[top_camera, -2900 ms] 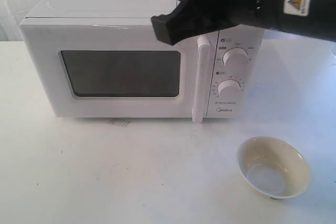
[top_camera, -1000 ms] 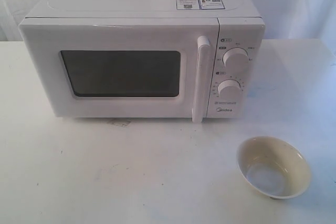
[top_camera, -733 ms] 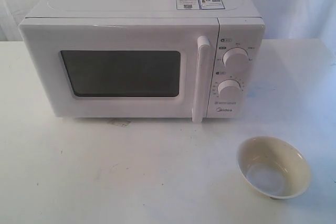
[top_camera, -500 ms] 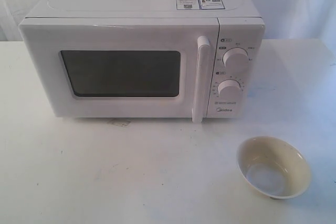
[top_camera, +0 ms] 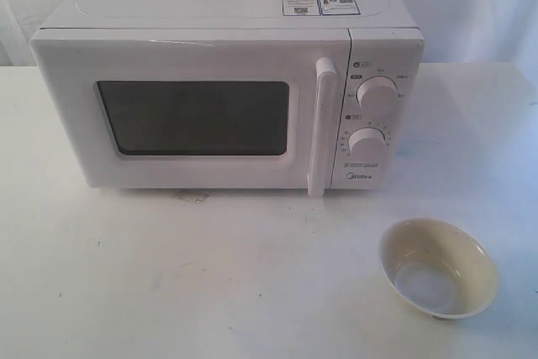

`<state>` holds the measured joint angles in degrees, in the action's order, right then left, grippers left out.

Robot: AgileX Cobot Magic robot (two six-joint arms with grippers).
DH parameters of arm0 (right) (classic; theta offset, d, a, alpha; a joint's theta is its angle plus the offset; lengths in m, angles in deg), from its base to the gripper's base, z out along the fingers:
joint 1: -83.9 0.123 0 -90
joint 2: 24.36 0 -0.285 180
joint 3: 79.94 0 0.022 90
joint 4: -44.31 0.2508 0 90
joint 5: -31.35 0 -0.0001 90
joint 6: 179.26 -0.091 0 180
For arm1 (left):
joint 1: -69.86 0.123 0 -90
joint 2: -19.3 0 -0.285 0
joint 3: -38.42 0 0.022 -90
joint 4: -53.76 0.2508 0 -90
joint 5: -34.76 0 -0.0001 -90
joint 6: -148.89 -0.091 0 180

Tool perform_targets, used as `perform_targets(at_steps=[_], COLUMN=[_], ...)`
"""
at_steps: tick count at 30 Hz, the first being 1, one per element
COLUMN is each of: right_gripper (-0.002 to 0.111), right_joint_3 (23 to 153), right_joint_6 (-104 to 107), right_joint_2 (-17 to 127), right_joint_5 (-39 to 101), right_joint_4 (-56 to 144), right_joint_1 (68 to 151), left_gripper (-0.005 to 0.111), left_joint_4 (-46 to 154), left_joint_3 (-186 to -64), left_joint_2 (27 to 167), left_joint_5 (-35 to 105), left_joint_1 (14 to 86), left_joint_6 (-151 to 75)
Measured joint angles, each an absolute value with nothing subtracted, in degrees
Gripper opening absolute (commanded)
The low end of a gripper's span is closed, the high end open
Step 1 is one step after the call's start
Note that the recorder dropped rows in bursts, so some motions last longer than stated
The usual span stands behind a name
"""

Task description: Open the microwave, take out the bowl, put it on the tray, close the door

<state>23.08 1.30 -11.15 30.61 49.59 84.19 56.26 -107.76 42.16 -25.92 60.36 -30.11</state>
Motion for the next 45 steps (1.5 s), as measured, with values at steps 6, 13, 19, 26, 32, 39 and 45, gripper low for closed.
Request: perform_targets(at_steps=[6, 13, 19, 26, 32, 39, 45], right_gripper=[0.0, 0.0, 0.0, 0.0, 0.0, 0.0, 0.0], right_joint_3=[23.08, 23.08, 23.08, 23.08, 23.08, 23.08, 23.08], right_joint_6=[1.3, 1.3, 1.3, 1.3, 1.3, 1.3, 1.3], right_joint_2=[-11.15, -11.15, -14.03, -16.26, -16.26, -16.26, -16.26], right_joint_5=[31.78, 36.3, 45.24, 51.0, 51.14, 51.14, 51.14], right_joint_4=[49.59, 49.59, 49.35, 48.64, 48.55, 48.55, 48.55], right_joint_1=[84.19, 84.19, 84.19, 84.19, 84.19, 84.19, 84.19], left_gripper=[0.0, 0.0, 0.0, 0.0, 0.0, 0.0, 0.0], left_joint_4=[56.26, 56.26, 56.26, 56.26, 56.26, 56.26, 56.26], left_joint_3=[-107.76, -107.76, -107.76, -107.76, -107.76, -107.76, -107.76], left_joint_2=[42.16, 42.16, 42.16, 42.16, 42.16, 42.16, 42.16], left_joint_5=[-25.92, -25.92, -25.92, -25.92, -25.92, -25.92, -25.92], left_joint_1=[60.36, 60.36, 60.36, 60.36, 60.36, 60.36, 60.36], left_joint_6=[-30.11, -30.11, -30.11, -30.11, -30.11, -30.11, -30.11])
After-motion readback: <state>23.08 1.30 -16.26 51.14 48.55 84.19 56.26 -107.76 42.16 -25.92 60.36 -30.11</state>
